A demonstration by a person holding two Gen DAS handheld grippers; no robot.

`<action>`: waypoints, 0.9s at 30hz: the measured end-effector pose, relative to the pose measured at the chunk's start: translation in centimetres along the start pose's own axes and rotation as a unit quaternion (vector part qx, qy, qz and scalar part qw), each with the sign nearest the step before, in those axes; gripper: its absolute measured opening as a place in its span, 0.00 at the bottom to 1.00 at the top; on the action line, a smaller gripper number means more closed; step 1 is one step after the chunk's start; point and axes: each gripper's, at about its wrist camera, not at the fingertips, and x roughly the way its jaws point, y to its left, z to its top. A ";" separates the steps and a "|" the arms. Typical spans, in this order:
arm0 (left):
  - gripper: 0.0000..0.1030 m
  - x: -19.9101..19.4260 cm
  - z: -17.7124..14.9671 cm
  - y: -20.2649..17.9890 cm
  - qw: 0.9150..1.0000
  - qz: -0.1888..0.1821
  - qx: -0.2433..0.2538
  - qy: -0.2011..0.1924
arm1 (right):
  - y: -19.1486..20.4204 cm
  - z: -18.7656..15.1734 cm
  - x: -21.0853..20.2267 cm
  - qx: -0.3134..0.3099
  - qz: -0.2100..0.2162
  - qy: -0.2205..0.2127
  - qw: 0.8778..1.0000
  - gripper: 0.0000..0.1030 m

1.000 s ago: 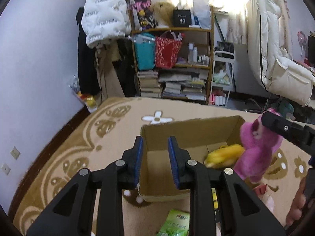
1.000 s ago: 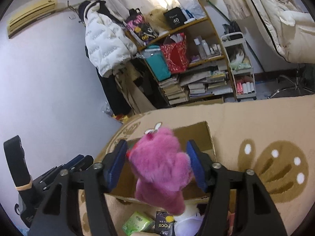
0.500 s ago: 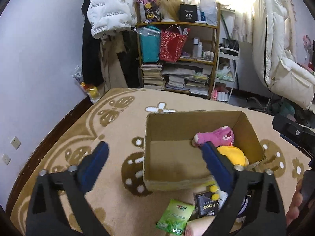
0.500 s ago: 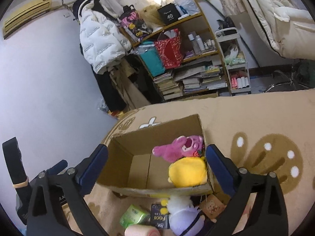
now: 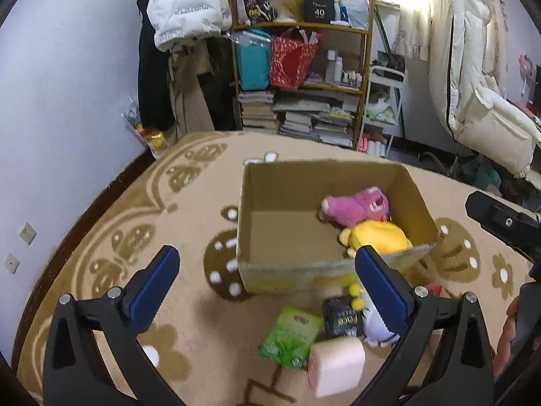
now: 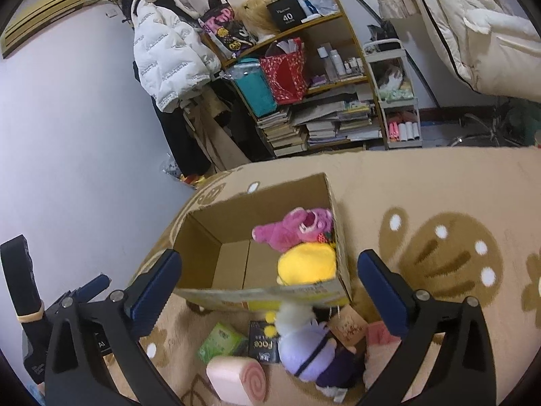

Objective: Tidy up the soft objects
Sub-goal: 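Move both open tools back toward the remaining items beside the box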

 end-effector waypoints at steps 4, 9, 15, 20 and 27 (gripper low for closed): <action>1.00 -0.4 -1.0 -0.5 1.000 0.002 0.008 0.015 | -0.8 -0.9 -0.6 0.009 -0.002 0.012 1.000 1.00; 1.00 -1.0 -2.4 -0.8 0.999 -0.009 0.006 0.032 | -1.6 -1.5 -1.2 0.021 0.005 0.024 0.999 1.00; 1.00 -1.1 -4.0 -1.1 0.998 -0.011 0.005 0.058 | -2.6 -2.6 -1.4 0.031 0.004 0.044 0.999 1.00; 1.00 -1.1 -4.9 -1.7 0.997 -0.013 0.006 0.073 | -3.7 -3.3 -1.1 0.046 -0.022 0.062 0.997 1.00; 1.00 0.4 -6.1 -2.7 0.993 -0.037 0.012 0.109 | -5.3 -3.7 -0.5 0.062 -0.049 0.084 0.993 0.95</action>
